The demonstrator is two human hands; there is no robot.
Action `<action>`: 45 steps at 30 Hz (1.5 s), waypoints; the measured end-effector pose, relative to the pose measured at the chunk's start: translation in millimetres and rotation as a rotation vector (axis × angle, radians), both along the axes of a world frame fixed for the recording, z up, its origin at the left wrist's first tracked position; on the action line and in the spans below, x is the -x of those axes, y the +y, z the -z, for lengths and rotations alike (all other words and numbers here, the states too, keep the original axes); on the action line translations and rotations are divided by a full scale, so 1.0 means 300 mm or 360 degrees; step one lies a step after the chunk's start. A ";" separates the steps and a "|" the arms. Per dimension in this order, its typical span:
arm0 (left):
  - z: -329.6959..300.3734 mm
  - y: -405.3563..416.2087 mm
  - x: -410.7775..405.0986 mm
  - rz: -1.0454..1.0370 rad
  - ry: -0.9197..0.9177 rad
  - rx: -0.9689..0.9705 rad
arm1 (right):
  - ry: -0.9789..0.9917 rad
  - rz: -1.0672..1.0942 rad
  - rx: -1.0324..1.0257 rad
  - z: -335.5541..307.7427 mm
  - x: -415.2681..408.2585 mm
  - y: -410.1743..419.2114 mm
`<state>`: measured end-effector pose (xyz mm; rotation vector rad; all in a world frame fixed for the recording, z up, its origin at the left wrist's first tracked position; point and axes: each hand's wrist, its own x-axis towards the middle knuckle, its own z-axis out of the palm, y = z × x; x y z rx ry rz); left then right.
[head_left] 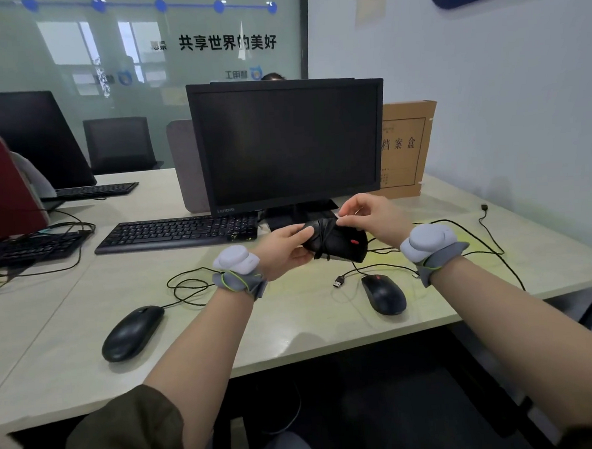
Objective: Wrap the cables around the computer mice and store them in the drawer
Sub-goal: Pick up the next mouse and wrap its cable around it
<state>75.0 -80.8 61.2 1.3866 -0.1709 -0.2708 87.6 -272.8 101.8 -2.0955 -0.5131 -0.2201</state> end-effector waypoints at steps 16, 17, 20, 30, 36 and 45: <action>-0.054 -0.077 -0.025 0.0021 0.0149 0.1060 | 0.0398 -0.0218 -0.0323 0.102 -0.018 -0.066; -0.067 -0.084 -0.025 -0.0043 0.0118 0.1084 | 0.0358 -0.0182 -0.0160 0.111 -0.014 -0.069; -0.085 -0.105 -0.025 -0.0213 -0.0021 0.1061 | 0.0182 -0.0019 0.0210 0.110 0.002 -0.072; -0.067 -0.140 0.000 -0.0947 -0.0549 0.0109 | 0.0374 -0.0182 -0.0133 0.008 0.078 -0.032; -0.108 -0.127 -0.019 -0.0963 -0.0366 0.0281 | -0.0087 0.0111 0.0978 0.007 0.092 -0.039; -0.063 -0.085 -0.019 -0.0829 -0.0603 -0.0627 | -0.0202 0.0167 0.0495 -0.038 0.092 0.013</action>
